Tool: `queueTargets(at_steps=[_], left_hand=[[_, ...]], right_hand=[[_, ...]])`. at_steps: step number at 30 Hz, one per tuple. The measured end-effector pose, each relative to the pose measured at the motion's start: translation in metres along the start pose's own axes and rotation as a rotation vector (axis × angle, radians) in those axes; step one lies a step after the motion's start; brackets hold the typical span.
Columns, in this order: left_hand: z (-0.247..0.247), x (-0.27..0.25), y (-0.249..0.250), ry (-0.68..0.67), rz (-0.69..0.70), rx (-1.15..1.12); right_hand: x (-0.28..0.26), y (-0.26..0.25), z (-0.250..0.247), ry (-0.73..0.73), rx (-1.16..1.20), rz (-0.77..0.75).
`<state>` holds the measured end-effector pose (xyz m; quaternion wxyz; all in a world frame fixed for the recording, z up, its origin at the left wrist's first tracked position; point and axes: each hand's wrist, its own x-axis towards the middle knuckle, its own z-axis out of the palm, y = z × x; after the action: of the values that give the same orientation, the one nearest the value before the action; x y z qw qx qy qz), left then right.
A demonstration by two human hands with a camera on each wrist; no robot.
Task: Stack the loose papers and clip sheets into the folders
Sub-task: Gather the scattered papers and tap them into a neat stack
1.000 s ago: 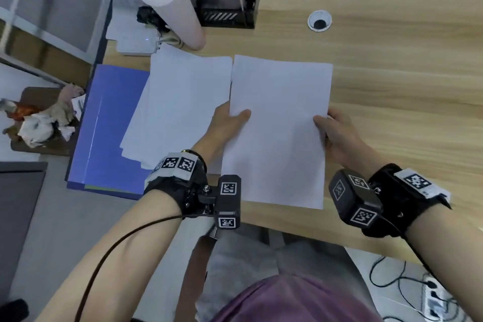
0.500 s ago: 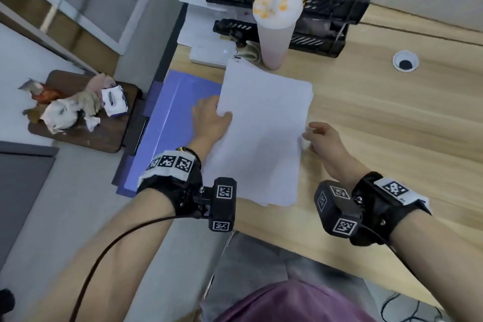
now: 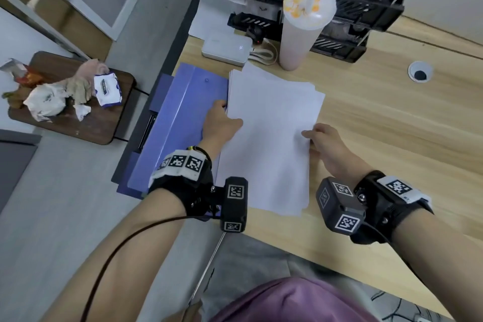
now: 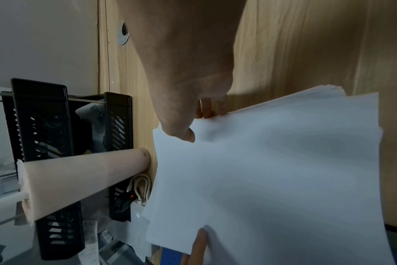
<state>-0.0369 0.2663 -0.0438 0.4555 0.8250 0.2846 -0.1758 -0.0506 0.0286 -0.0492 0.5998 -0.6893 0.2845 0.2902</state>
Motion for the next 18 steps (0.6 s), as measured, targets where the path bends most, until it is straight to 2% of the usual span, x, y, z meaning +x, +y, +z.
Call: queueTargets(at_steps=[2,7,13,15,18], left_hand=[[-0.003,0.0,0.0,-0.054,-0.032,-0.024],[0.003,-0.01,0.001,-0.058,-0.042,0.223],[0.015,-0.04,0.002,-0.132,0.1,0.096],[0.021,-0.055,0.002,-0.158,0.077,0.037],[0.039,-0.077,0.004,-0.233,-0.024,-0.18]], right_hand=[[0.0,0.005,-0.002,-0.025,0.005,0.004],[-0.006,0.016,-0.004,-0.063,0.032,0.005],[-0.013,0.042,-0.021,-0.057,0.104,-0.02],[-0.015,0.056,-0.033,-0.064,0.118,-0.008],[-0.025,0.073,-0.057,-0.062,0.18,0.006]])
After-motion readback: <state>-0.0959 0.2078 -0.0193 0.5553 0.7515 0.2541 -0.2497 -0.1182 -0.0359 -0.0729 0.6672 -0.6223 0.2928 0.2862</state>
